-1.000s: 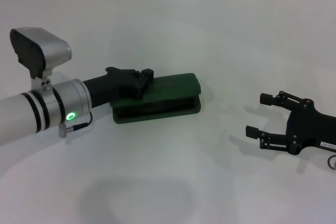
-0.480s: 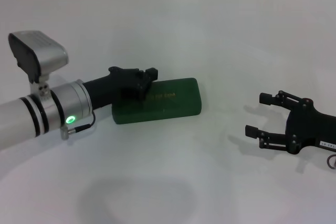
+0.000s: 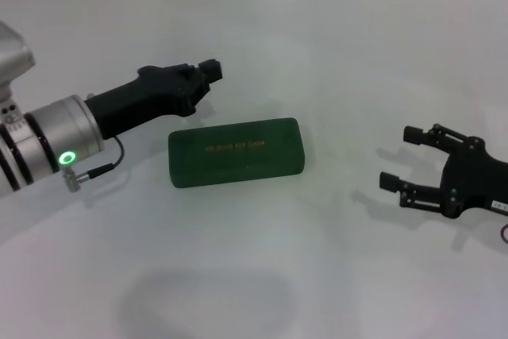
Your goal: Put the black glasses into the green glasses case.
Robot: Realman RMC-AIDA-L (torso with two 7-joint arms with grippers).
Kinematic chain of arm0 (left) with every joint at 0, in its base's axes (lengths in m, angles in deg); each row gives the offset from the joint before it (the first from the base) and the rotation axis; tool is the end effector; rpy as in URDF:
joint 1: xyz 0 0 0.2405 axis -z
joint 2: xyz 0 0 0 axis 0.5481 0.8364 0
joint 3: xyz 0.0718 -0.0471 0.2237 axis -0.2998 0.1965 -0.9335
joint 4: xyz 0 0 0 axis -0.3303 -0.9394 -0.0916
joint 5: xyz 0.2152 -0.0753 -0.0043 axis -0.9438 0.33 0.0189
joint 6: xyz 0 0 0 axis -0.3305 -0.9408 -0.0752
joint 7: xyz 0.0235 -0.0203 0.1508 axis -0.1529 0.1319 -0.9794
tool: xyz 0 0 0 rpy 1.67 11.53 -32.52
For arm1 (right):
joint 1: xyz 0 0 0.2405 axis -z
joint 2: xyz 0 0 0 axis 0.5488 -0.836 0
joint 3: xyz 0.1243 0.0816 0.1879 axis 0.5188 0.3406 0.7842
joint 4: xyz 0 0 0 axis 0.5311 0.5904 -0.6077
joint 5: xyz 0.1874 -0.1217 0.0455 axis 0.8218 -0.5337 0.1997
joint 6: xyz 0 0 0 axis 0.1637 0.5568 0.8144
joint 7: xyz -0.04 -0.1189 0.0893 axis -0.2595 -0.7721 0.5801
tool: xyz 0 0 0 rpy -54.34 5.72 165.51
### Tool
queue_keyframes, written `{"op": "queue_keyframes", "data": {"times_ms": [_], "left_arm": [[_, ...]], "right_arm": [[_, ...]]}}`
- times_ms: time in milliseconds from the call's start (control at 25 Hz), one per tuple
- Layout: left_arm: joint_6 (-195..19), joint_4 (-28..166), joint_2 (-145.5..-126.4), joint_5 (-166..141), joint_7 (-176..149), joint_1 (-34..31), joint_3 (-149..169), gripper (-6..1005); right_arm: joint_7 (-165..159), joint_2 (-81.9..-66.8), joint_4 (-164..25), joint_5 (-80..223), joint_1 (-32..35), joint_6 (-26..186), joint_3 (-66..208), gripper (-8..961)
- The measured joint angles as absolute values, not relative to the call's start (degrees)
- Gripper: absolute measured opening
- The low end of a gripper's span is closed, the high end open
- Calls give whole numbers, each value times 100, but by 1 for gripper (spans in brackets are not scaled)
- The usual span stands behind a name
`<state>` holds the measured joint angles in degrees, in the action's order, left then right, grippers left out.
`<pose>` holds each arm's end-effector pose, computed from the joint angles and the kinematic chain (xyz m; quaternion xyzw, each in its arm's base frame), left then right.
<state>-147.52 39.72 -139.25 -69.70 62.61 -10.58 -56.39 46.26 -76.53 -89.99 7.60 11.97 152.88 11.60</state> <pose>-0.2595 0.3516 -0.0328 -0.8514 -0.3198 -0.3458 0.2306 0.2882 0.3039 -0.0293 -0.9218 0.1401 0.2944 0.2096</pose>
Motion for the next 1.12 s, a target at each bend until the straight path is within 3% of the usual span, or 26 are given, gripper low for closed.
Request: {"op": "queue_keyframes", "data": {"times_ms": [360, 440, 680, 840, 1120], "left_arm": [[-15054, 3961, -14061, -6886, 4539, -1513, -5293, 104], [-15104, 4013, -14038, -6939, 4403, -1577, -5280, 313], [-15754, 3925, -13951, -6947, 3867, -2075, -5272, 540], [-16288, 3998, -13793, -6971, 3675, -2401, -5268, 618], [-16409, 4152, -13706, -7322, 3608, -2883, -5158, 754]], "right_arm": [[4577, -7671, -8990, 760, 1222, 15268, 1525, 869], [4573, -7656, -8990, 759, 1201, 15236, 1565, 869], [4482, -7552, -9147, 718, 1234, 15603, 1571, 869], [4151, -7516, -9093, 576, 1296, 16110, 1531, 869], [4069, -7636, -8777, 265, 1324, 16175, 1529, 869]]}}
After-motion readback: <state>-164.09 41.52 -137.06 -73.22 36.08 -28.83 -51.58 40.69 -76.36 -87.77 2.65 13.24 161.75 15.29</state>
